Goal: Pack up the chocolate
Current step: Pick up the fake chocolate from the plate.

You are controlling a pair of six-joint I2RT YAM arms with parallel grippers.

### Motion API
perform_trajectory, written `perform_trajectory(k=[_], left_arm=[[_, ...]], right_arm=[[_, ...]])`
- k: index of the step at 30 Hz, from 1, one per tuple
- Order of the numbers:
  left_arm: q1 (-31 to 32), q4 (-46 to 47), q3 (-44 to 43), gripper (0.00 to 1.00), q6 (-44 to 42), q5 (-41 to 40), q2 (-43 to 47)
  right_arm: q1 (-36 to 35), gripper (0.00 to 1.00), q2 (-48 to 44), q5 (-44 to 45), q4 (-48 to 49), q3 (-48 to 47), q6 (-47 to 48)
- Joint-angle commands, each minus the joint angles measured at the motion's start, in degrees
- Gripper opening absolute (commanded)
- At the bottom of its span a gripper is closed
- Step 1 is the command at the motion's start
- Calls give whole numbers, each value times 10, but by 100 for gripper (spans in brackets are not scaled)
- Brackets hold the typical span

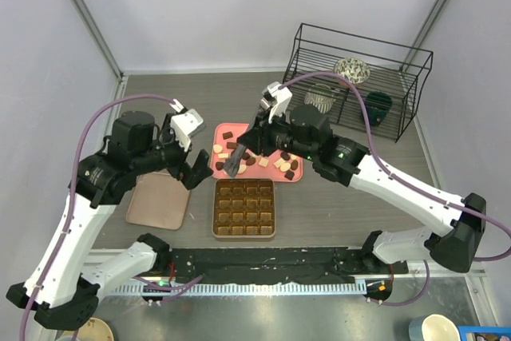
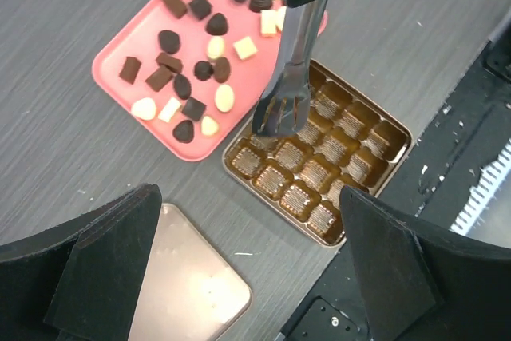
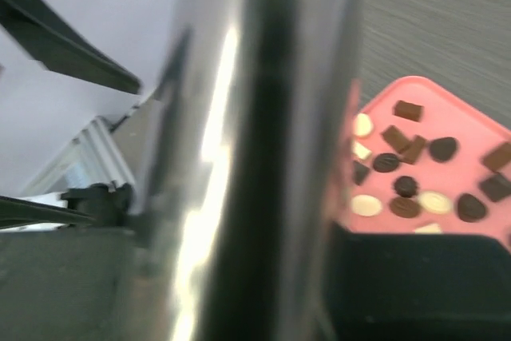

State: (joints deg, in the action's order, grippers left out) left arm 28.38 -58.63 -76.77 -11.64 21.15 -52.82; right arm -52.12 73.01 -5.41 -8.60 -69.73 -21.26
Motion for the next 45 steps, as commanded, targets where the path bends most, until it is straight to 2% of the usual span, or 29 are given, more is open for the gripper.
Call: perform_trajectory(k=[1, 5, 10, 16, 19, 24, 28, 30, 33, 38, 39, 40, 45], left_arm=[[-25, 43, -6, 100, 63, -66, -4], [-92, 70, 12, 100, 93, -73, -46], [-194, 113, 28, 92, 112, -61, -130], [-233, 163, 76, 88, 91, -51, -175], [-235, 189, 111, 83, 47, -51, -189], [-237, 241, 162, 65, 24, -38, -223], [-238, 250, 169, 33, 21, -27, -268], [-241, 234, 160, 29, 19, -23, -286], [-250, 236, 154, 29, 24, -12, -293], [-251, 251, 170, 43, 34, -25, -269], [-251, 252, 173, 45, 36, -29, -265], [-252, 252, 178, 51, 37, -31, -262], [-252, 261, 196, 58, 39, -43, -237]], right_arm=[[1, 1, 20, 104, -2, -13, 59], [3, 1, 59, 148, 0, -32, 76], [29, 1, 116, 182, 5, -68, 75], [46, 1, 208, 191, 29, -129, 94], [49, 1, 254, 190, 39, -168, 109], [55, 1, 319, 196, 62, -225, 133], [56, 1, 354, 199, 115, -236, 151], [55, 1, 360, 194, 150, -233, 163], [56, 5, 373, 190, 179, -232, 175], [55, 16, 396, 194, 186, -242, 178], [56, 21, 401, 196, 188, -241, 178], [56, 22, 404, 196, 191, -240, 178], [55, 34, 419, 198, 202, -237, 176]])
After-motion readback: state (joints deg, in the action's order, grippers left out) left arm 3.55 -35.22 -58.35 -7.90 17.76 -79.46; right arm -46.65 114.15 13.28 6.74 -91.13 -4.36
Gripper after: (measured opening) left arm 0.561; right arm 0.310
